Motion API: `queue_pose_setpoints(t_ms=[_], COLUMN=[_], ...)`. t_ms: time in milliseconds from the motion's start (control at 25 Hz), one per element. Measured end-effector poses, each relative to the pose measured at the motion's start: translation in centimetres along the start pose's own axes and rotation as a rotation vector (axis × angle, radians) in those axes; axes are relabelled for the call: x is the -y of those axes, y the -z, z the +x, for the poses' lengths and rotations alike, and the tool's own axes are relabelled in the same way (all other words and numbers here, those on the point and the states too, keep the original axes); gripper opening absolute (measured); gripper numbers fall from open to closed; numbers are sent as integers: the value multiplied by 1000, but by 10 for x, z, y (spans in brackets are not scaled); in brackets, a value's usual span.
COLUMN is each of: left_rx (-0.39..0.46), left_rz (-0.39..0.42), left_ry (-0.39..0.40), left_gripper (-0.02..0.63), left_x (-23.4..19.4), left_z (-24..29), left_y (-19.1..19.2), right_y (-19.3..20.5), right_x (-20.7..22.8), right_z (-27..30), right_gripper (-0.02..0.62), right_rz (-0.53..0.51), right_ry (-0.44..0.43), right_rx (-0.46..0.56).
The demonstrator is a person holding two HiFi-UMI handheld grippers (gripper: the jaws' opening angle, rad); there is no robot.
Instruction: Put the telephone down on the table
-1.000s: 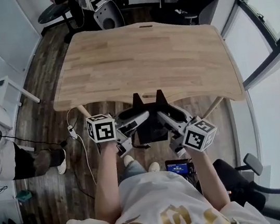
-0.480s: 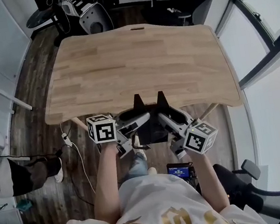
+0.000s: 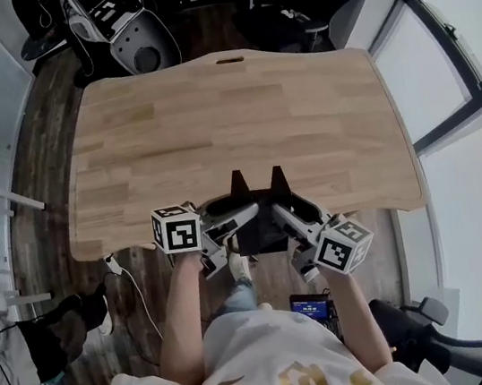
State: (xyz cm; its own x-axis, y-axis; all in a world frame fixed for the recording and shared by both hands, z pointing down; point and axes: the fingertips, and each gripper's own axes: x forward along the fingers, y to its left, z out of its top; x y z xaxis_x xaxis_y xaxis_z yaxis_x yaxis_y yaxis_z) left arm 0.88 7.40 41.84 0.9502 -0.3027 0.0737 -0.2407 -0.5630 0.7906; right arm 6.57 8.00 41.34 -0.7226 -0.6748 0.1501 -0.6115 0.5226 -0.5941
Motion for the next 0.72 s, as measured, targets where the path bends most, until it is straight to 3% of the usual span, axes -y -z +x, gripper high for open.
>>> queue_pose_setpoints(t_ms=[440, 720], left_rx=[-15, -18], left_rz=[-5, 2], left_ry=[8, 20], left_gripper=[227, 229], left_x=[-87, -105], left_z=[10, -2], left_y=[-76, -109], right_y=[-29, -44], right_x=[55, 53], right_z=[98, 133], right_gripper=[199, 199], right_rz=[20, 20], right_ry=[18, 33], right_rx=[-29, -15])
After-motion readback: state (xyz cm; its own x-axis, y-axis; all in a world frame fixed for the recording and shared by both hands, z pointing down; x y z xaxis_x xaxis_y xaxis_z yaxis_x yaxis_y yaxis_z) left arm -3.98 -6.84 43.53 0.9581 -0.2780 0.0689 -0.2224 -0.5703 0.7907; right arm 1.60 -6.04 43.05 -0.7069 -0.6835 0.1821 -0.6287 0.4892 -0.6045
